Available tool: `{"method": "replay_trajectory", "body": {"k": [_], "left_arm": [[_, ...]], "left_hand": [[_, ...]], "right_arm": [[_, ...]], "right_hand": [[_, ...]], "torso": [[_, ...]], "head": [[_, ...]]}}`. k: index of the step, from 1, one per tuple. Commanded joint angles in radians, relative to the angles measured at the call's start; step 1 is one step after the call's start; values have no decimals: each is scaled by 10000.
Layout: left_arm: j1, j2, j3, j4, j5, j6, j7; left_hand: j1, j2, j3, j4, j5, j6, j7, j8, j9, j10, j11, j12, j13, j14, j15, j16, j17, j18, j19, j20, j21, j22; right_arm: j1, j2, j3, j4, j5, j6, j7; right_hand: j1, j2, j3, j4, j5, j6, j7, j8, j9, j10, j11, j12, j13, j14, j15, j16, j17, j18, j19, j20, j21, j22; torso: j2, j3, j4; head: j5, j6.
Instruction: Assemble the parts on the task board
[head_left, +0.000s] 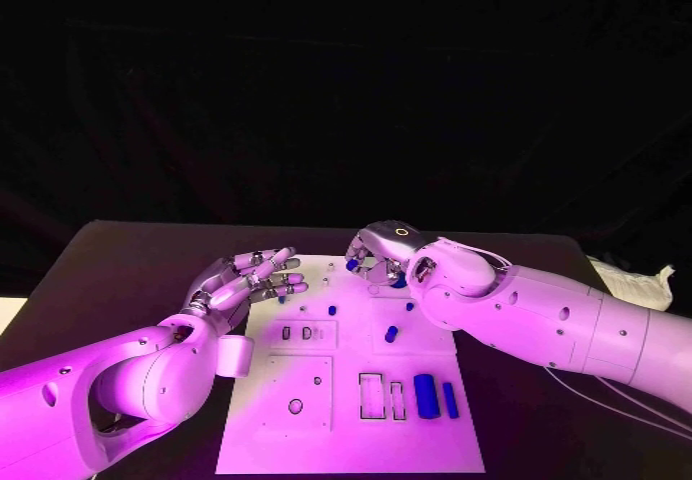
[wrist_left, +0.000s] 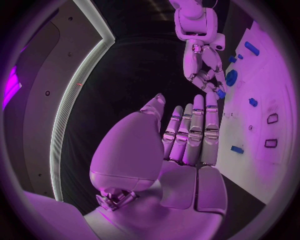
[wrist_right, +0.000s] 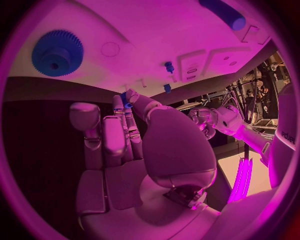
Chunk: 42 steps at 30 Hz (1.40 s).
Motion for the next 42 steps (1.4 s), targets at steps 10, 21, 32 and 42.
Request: {"method": "replay_trajectory", "body": {"k": [10, 21, 32, 42], "left_arm": [[13, 11, 12, 60, -8, 219, 31], [15, 51, 18, 58, -18, 238, 22], [15, 117, 19, 16, -19, 247, 6], [15, 135, 20, 37, -20, 257, 4]], "left_hand": [[55, 77, 33, -81, -29, 76, -14, -67, -14, 55, 8, -56, -17, 57, 22, -54, 20, 100, 47, -18, -78, -21], [66, 86, 46, -109, -28, 80, -16, -76, -14, 56, 8, -65, -17, 53, 23, -72, 28, 100, 46, -18, -94, -30], [66, 86, 46, -109, -28, 80, -16, -76, -14, 56, 8, -65, -17, 53, 23, -72, 28, 100, 46, -18, -94, -30], [66, 86, 46, -109, -28, 80, -16, -76, -14, 56, 8, -65, -17, 53, 23, -72, 28, 100, 46, -18, -94, -30]], "right_arm": [[40, 739, 9, -885, -68, -408, -247], [40, 1081, 1, -1191, -93, -94, -216], [35, 1291, -16, -1429, -170, 144, -265], [35, 1550, -48, -1748, -348, 324, -466]], "right_hand": [[-214, -15, 41, 165, 29, 38, -35, -44, 271, 9, 32, -68, -18, 348, -52, 64, 6, -100, -56, 31, 85, 58], [-208, -7, 51, 175, 34, 23, -31, -57, 272, -11, 34, -71, -21, 347, -49, 78, 19, -100, -64, 35, 95, 66], [-220, -10, 50, 195, 41, 8, -22, -71, 274, -34, 44, -72, -23, 344, -43, 84, 18, -100, -73, 39, 112, 79], [-266, -46, 29, 250, 41, -44, 2, -115, 276, -104, 69, -76, -27, 333, -23, 88, 1, -102, -101, 57, 143, 102]], "torso": [[90, -43, 113], [121, -46, 117], [134, -55, 116], [152, -64, 134]], "head": [[-77, 20], [-105, 38], [-52, 27], [-66, 29]]}}
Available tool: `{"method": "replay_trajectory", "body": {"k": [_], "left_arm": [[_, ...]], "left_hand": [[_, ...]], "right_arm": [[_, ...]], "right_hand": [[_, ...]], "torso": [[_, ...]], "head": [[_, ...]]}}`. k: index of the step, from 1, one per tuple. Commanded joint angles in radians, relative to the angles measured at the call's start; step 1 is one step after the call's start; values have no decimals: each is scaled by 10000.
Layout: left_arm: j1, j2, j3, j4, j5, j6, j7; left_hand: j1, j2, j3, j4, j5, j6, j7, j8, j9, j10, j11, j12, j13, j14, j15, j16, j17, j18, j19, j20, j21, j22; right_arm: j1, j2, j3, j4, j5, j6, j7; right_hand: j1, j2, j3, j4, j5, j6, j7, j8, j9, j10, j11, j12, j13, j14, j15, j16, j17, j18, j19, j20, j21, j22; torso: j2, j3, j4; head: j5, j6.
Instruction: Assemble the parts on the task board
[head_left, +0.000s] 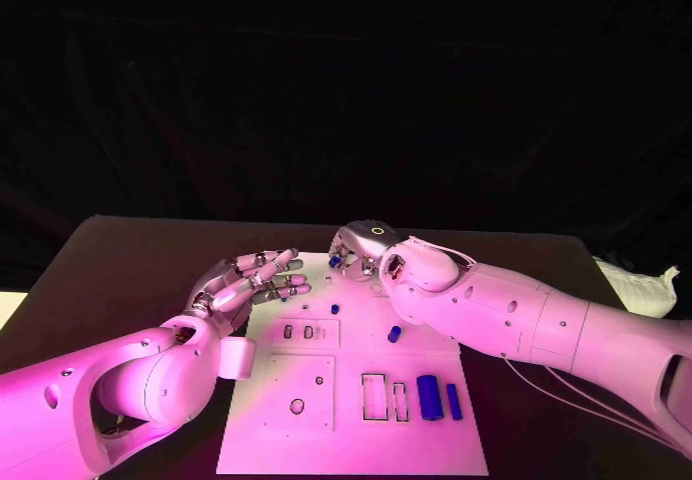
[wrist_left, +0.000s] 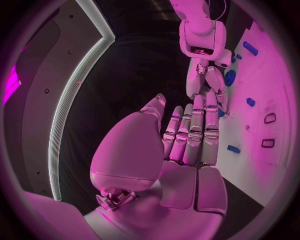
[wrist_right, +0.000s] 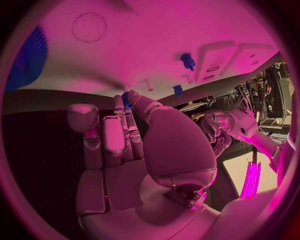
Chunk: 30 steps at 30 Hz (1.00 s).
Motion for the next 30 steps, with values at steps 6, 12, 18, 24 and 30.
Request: {"method": "replay_trajectory", "body": {"k": [6, 12, 18, 24, 30], "left_arm": [[12, 11, 9, 16, -17, 228, 17], [12, 43, 9, -22, -18, 246, -5], [12, 48, 9, -44, -18, 248, -20], [12, 24, 8, -49, -18, 255, -31], [12, -52, 8, -96, -26, 305, -41]], "left_hand": [[27, 48, -4, -60, -28, 81, -16, -37, -15, 56, 8, -66, -10, 53, 23, -33, 9, 100, 46, -18, -35, -10], [32, 54, 8, -89, -29, 81, -15, -50, -16, 56, 10, -78, -10, 51, 24, -51, 19, 100, 47, -17, -52, -20], [32, 54, 8, -89, -29, 81, -15, -50, -16, 56, 10, -78, -10, 51, 24, -51, 19, 100, 47, -17, -52, -20], [28, 52, 9, -100, -31, 75, -13, -60, -17, 51, 12, -86, -12, 48, 26, -61, 23, 99, 46, -16, -61, -26], [24, 54, 14, -121, -32, 62, -12, -77, -20, 38, 16, -103, -14, 39, 32, -82, 31, 97, 43, -13, -77, -36]], "right_arm": [[-17, 136, -23, -118, -343, 317, -327], [-17, 191, -26, -164, -376, 308, -359], [-16, 158, -30, -160, -362, 147, -341], [-18, -144, -27, 198, -271, -112, -290], [-22, -1240, 44, 1402, 257, -649, -153]], "right_hand": [[-110, -3, -11, 113, 31, -25, 39, -64, 274, -135, 25, -43, -13, 317, -6, 36, -42, -59, -99, 36, 63, -12], [-187, -136, -43, 199, 49, -248, 129, -168, 237, -411, 108, -55, -30, 281, 71, -5, -133, -59, -164, 94, 90, -5], [-431, -689, -477, 401, 61, -1522, 476, -203, -75, -1561, 453, -59, -44, 105, 356, -434, -774, 23, -563, 352, -266, -574], [-307, -683, -697, 429, 77, -1757, 384, -162, -95, -1690, 405, 14, 2, 83, 342, -516, -911, 67, -633, 399, -293, -619], [-131, -573, -684, 494, 394, -1431, 303, -92, -42, -588, 210, 443, 182, 179, 205, -288, -627, -31, -323, 307, 210, 90]], "torso": [[18, -1, -11], [14, -13, -11], [19, 3, -7], [24, 6, -7], [4, 15, -56]], "head": [[17, 16], [27, 30], [44, 51], [48, 10], [55, 52]]}}
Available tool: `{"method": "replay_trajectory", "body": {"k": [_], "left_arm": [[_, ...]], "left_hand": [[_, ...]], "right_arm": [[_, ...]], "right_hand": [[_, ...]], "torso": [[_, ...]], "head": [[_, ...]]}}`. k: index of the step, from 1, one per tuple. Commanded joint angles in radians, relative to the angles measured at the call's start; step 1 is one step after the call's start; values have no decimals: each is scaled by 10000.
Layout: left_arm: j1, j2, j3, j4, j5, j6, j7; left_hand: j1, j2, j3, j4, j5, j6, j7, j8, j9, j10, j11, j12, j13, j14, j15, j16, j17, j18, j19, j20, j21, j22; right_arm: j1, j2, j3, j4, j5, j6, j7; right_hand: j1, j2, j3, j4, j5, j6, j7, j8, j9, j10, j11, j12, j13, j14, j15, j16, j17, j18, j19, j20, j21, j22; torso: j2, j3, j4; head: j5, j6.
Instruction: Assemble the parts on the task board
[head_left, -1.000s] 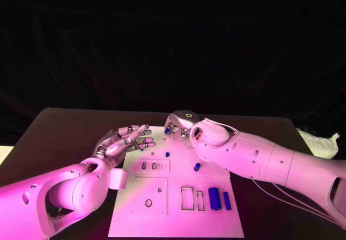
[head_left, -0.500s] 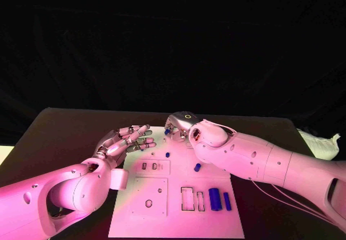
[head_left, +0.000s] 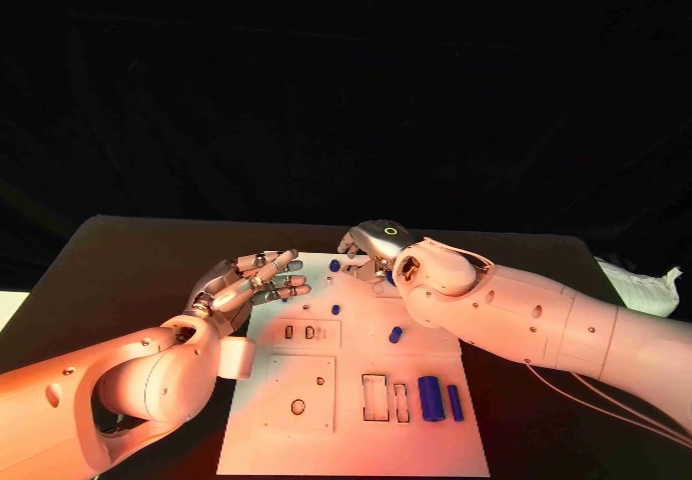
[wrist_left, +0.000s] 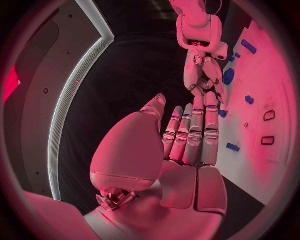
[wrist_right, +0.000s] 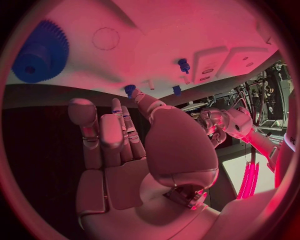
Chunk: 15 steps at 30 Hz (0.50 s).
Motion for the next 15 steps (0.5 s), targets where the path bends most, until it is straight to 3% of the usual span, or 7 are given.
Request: {"method": "replay_trajectory", "body": {"k": [1, 5, 7, 10, 11, 13, 15], "left_arm": [[12, -47, 8, -21, -29, 256, 19], [13, -104, 7, -22, -33, 267, 23], [13, -118, 7, -23, -34, 279, 34], [13, -131, 7, -22, -35, 298, 46], [13, -134, 7, -24, -35, 304, 50], [12, -134, 6, -30, -35, 314, 53], [12, -134, 6, -32, -36, 319, 51]], "left_hand": [[22, 54, 16, -71, -32, 59, -12, -44, -13, 34, 17, -62, -15, 37, 33, -45, 13, 97, 42, -12, -44, -14], [22, 54, 16, -71, -32, 59, -12, -44, -13, 34, 17, -62, -15, 37, 33, -45, 13, 97, 42, -12, -44, -14], [22, 54, 16, -71, -32, 59, -12, -44, -13, 34, 17, -62, -15, 37, 33, -45, 13, 97, 42, -12, -44, -14], [22, 54, 16, -71, -32, 59, -12, -44, -13, 34, 17, -62, -15, 37, 33, -45, 13, 97, 42, -12, -44, -14], [20, 59, 21, -80, -31, 53, -14, -52, -13, 27, 19, -70, -16, 34, 35, -54, 17, 97, 41, -11, -52, -19], [18, 64, 25, -89, -30, 48, -15, -60, -14, 21, 20, -78, -17, 31, 37, -62, 21, 96, 40, -10, -59, -24], [18, 64, 25, -89, -30, 48, -15, -60, -14, 21, 20, -78, -17, 31, 37, -62, 21, 96, 40, -10, -59, -24]], "right_arm": [[-3, -602, 46, 611, 577, -609, 125], [-2, -1431, 153, 1246, 1525, -525, 123], [-2, -1801, 200, 1499, 1931, -276, -16], [-2, -2174, 238, 1703, 2239, 21, -213], [-3, -2276, 247, 1732, 2325, 135, -288], [-6, -2419, 260, 1727, 2471, 366, -428], [-10, -2506, 268, 1681, 2579, 572, -549]], "right_hand": [[134, -38, 20, 70, 213, 145, -44, 67, 15, 716, -165, 266, 129, 218, -159, 222, 278, -83, 353, -100, 497, 717], [25, -219, -126, 174, 562, 288, -94, 62, 17, 1816, -359, 773, 469, 401, -330, 854, 1154, -304, 884, -270, 1363, 2027], [-214, -455, -423, 314, 872, 89, -169, -23, -33, 2410, -465, 1170, 786, 429, -416, 998, 1332, -355, 1004, -363, 1592, 2345], [-376, -655, -911, 470, 1010, -98, -276, 5, -38, 2847, -569, 1814, 1415, 483, -509, 1270, 1693, -426, 1146, -485, 1896, 2792], [-324, -668, -1261, 569, 1062, -105, -330, 31, -18, 2735, -622, 2331, 2054, 506, -588, 1433, 1890, -473, 1210, -540, 2076, 3041], [-365, -602, -1698, 795, 1043, -91, -333, 57, 1, 2761, -634, 3952, 3811, 559, -559, 1757, 2357, -546, 1331, -575, 2361, 3492], [-108, -431, -2297, 1095, 1077, -119, -338, 66, 8, 2393, -609, 6558, 6730, 599, -545, 2129, 2877, -618, 1388, -508, 2624, 3875]], "torso": [[-13, 0, -64], [-30, 17, -157], [-37, 28, -198], [-47, 42, -248], [-47, 50, -264], [-56, 56, -287], [-53, 63, -298]], "head": [[24, 43], [51, 96], [56, 105], [57, 131], [59, 132], [57, 132], [42, 121]]}}
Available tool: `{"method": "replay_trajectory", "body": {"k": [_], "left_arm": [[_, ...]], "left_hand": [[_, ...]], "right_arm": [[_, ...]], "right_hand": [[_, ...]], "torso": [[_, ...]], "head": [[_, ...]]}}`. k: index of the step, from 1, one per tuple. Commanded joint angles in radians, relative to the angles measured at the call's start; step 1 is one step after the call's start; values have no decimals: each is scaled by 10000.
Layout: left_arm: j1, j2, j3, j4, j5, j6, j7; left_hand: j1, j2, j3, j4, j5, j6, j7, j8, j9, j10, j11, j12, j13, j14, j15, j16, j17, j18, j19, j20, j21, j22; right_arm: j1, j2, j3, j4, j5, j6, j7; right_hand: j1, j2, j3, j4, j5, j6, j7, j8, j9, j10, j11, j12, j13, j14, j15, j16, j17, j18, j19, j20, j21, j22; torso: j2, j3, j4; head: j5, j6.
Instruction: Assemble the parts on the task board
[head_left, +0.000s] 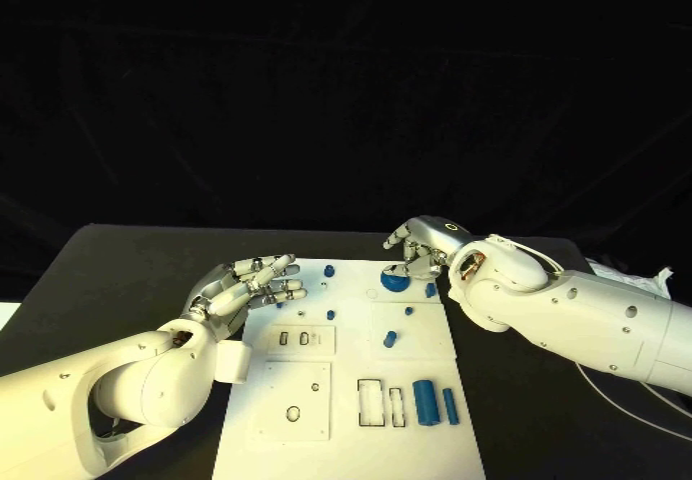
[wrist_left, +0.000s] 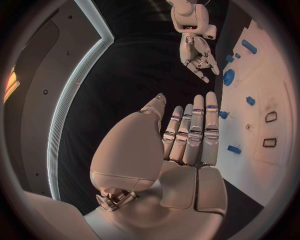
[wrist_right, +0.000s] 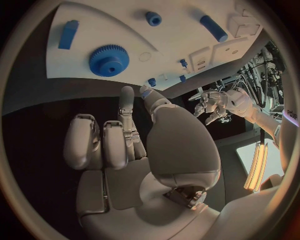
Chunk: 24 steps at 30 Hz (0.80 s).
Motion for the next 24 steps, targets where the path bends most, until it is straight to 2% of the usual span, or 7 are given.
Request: {"method": "replay_trajectory", "body": {"k": [1, 4, 6, 15, 20, 24], "left_arm": [[12, 5, 7, 5, -31, 257, 59], [12, 9, 7, -4, -31, 260, 52], [11, 16, 7, -11, -31, 261, 50], [11, 63, 6, -28, -56, 281, 39], [11, 61, 6, -34, -66, 278, 39], [11, 61, 6, -31, -69, 259, 14]], "left_hand": [[20, 67, -10, -56, -30, 47, -15, -63, -15, 18, 20, -19, -9, 31, 37, -65, 10, 96, 40, -10, -62, -10], [21, 71, -6, -63, -29, 45, -16, -66, -15, 16, 20, -22, -9, 30, 37, -69, 12, 97, 40, -9, -66, -12], [21, 71, -6, -63, -29, 45, -16, -66, -15, 16, 20, -22, -9, 30, 37, -69, 12, 97, 40, -9, -66, -12], [18, 72, -4, -72, -31, 39, -13, -74, -16, 10, 22, -29, -10, 27, 39, -78, 16, 96, 37, -8, -75, -17], [18, 72, -4, -72, -31, 39, -13, -74, -16, 10, 22, -29, -10, 27, 39, -78, 16, 96, 37, -8, -75, -17], [14, 73, -2, -77, -31, 36, -10, -79, -16, 6, 23, -33, -10, 27, 40, -83, 19, 95, 36, -7, -79, -20]], "right_arm": [[-15, -101, 12, -50, 739, 775, -471], [-19, -135, 16, -163, 792, 1020, -590], [-21, -120, 17, -228, 786, 1119, -638], [-38, 129, 19, -574, 710, 1572, -839], [-50, 230, 19, -704, 702, 1750, -862], [-70, 286, 18, -762, 677, 1857, -870]], "right_hand": [[241, 228, -604, 363, 25, 20, -20, 60, 11, -366, 81, 2681, 2978, 616, 44, 412, 602, -223, 89, 39, 284, 431], [450, 355, -943, 653, 38, -26, 34, 62, 11, -441, 137, 4165, 4684, 659, 92, 664, 993, -256, 134, 95, 456, 693], [524, 386, -1039, 746, 42, -71, 46, 53, 6, -451, 163, 4457, 5047, 666, 120, 717, 1074, -260, 141, 110, 500, 760], [658, 435, -1202, 930, 52, -115, 84, 63, 10, -417, 197, 4920, 5636, 690, 146, 837, 1269, -280, 166, 146, 595, 913], [710, 470, -1209, 946, 60, -89, 81, 80, 16, -393, 196, 5028, 5763, 697, 147, 865, 1314, -288, 180, 149, 624, 962], [747, 501, -1223, 966, 74, -52, 77, 101, 24, -339, 194, 5201, 5946, 701, 147, 883, 1341, -290, 181, 152, 638, 982]], "torso": [[1, 23, -57], [-4, 17, -33], [-5, 11, -33], [-4, 1, -12], [-1, 1, -35], [-3, -6, -29]], "head": [[-21, -3], [-52, 30], [-62, 38], [-46, -42], [31, -104], [31, -145]]}}
